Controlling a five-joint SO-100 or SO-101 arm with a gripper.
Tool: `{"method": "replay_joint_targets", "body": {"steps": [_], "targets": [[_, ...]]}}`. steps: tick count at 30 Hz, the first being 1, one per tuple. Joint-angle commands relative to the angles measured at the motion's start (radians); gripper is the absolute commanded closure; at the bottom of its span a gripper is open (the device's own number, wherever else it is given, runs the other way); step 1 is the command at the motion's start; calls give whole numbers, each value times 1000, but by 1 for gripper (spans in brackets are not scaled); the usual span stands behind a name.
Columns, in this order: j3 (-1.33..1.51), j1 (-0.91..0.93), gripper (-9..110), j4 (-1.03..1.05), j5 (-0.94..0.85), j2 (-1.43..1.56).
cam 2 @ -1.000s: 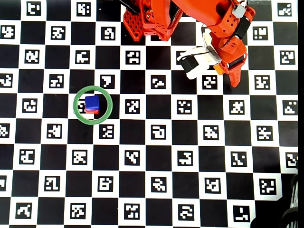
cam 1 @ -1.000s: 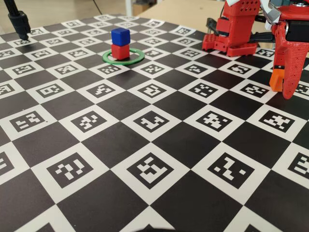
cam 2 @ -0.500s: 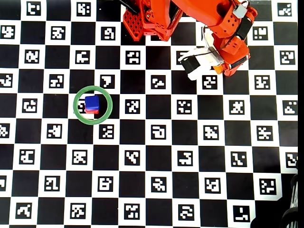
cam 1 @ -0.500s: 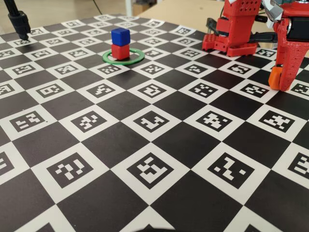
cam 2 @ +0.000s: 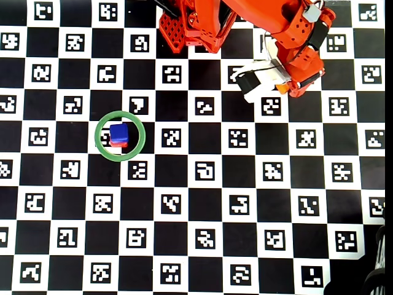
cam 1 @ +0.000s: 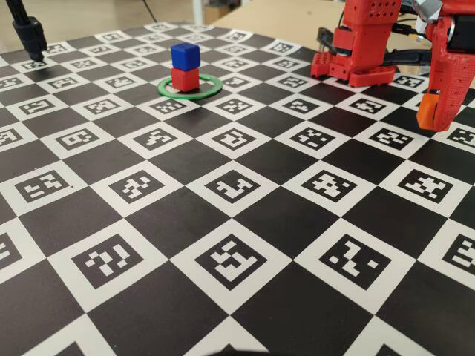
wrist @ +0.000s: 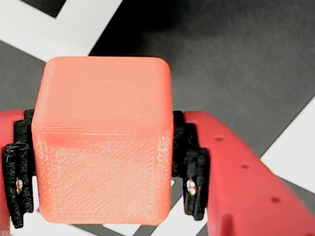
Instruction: Grab the red cube then put it in the green circle then put the blue cube on top and finally the orange cube on top
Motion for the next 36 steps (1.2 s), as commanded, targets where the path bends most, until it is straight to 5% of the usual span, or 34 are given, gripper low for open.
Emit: {"method": "replay_joint_targets", "body": {"steps": [1,19,36], "targets": [[-129,38,98,64,-8,49],[-543,368,99,476,-178,44],[-752,1074,100,614,-591,-20]]}}
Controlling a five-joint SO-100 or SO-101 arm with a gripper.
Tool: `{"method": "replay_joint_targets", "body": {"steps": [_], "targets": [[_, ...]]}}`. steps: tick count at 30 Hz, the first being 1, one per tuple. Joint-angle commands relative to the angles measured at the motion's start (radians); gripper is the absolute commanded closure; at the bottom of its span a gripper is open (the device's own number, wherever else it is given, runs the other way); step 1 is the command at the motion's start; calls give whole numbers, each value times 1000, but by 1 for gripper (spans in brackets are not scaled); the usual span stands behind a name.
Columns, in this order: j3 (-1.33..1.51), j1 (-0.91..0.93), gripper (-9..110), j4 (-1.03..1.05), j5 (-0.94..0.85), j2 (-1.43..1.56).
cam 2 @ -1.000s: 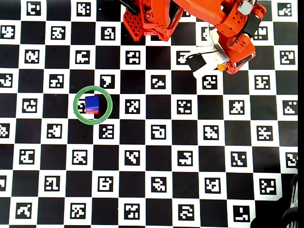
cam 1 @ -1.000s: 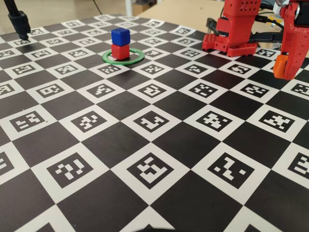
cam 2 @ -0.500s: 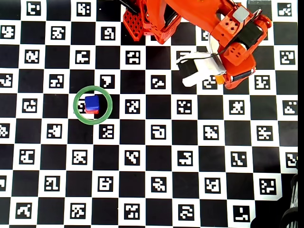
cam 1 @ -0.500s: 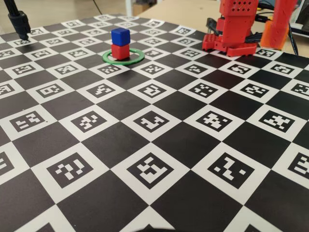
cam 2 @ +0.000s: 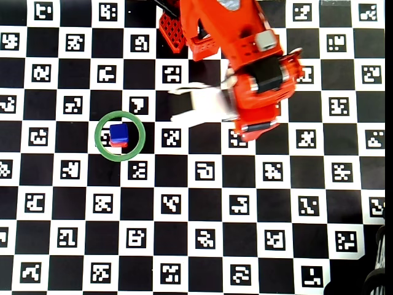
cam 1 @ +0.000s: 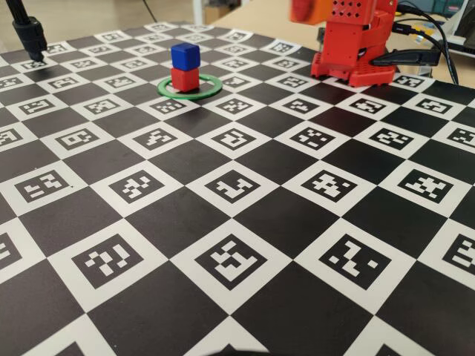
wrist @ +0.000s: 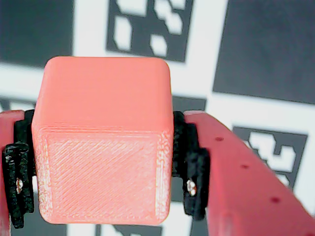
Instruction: Grab the red cube then put it in the green circle then put the blue cube on top and finally the orange cube on top
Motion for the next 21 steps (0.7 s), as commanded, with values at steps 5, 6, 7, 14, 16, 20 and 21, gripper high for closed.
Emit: {"method": "replay_joint_targets", "body": {"steps": [5,6,7,14,16,20,21], "targets": [[-118,322,100,21,-239,0],[-129,354,100,29,-267,-5],[-140,383,100,37,-299,-9],[-178,555,100,52,-462,-26],[-181,597,100,43,-505,-26],[-206,670,100,23,-568,-35],[-215,689,100,20,-581,-40]]}}
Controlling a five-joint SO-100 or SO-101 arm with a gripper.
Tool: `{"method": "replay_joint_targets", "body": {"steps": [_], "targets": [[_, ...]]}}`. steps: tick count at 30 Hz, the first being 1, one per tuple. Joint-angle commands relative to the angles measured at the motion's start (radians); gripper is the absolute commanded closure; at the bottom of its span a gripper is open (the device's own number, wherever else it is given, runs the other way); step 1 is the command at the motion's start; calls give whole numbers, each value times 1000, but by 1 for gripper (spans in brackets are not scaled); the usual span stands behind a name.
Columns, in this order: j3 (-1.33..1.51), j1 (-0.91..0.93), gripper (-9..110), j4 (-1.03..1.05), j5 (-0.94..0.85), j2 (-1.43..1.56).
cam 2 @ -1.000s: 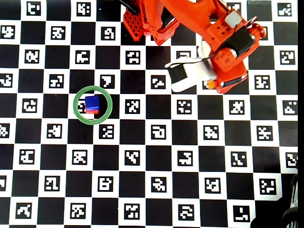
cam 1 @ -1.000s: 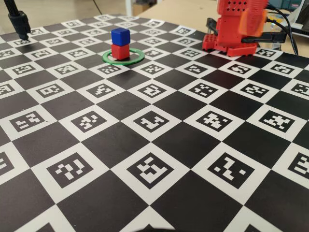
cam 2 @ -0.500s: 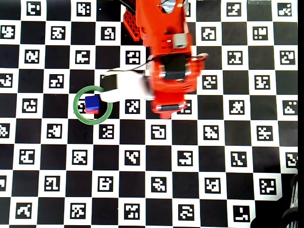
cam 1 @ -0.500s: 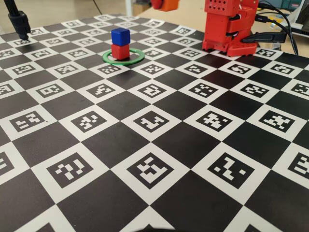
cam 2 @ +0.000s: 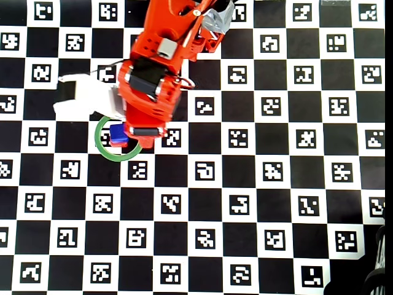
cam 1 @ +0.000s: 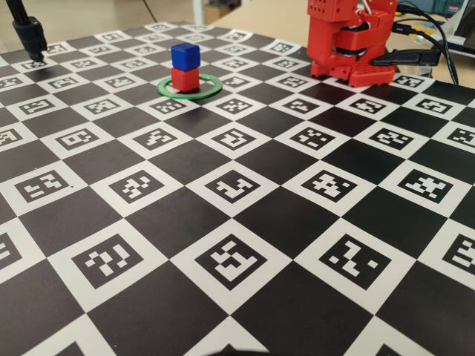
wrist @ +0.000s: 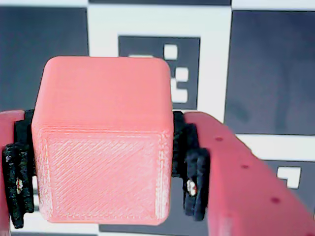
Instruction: Grab the red cube then put it in the green circle then put the blue cube on top and finally the orange cube on top
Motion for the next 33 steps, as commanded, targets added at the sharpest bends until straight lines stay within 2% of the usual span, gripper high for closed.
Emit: {"method": "replay_joint_targets", "body": {"steps": [1,7,33], "targets": [[-115,77,100,5,-69,8],[-101,133,101,-11,-163,-3],[-61,115,101,-71,-166,-14]]}}
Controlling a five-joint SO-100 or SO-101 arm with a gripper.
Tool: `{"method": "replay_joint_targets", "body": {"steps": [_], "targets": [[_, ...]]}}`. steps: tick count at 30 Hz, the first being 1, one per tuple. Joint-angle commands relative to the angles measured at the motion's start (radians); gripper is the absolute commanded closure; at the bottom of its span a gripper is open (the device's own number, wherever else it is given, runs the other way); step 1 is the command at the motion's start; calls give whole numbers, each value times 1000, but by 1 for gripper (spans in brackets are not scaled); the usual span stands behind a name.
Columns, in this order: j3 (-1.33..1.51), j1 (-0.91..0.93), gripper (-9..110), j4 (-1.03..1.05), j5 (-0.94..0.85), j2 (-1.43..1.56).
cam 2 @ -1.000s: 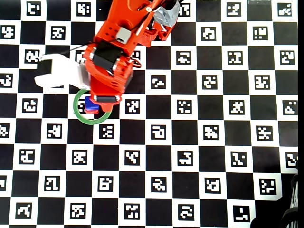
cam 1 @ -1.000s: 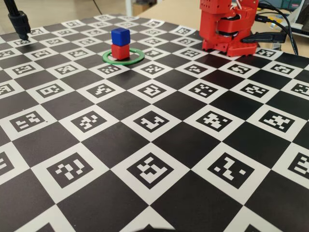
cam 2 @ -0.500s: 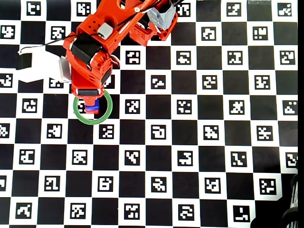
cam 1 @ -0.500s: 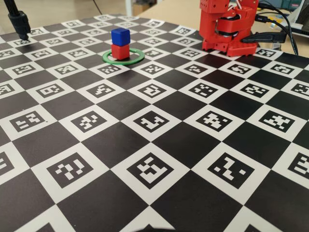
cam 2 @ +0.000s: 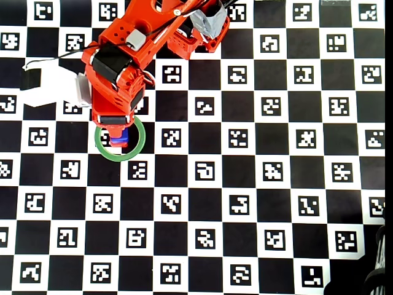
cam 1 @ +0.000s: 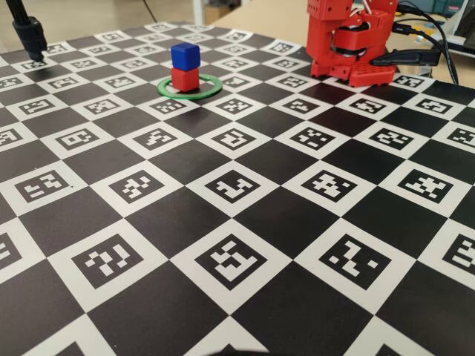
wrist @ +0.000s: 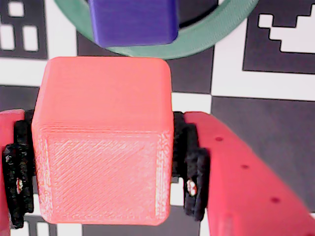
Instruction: Grab the red cube then put it in the green circle then put the blue cube on top and finally the orange cube on top
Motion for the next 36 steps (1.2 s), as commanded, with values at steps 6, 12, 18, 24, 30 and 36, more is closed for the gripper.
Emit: {"method": "replay_joint_targets", "body": {"steps": [6,12,18,24,30,36], "targets": [[14,-8,101,-72,-23,25],[58,-6,101,-104,-29,21],[71,-21,101,-112,-15,11],[106,-32,101,-135,2,8],[123,-23,101,-150,-6,6],[126,8,101,-170,-29,2]]}}
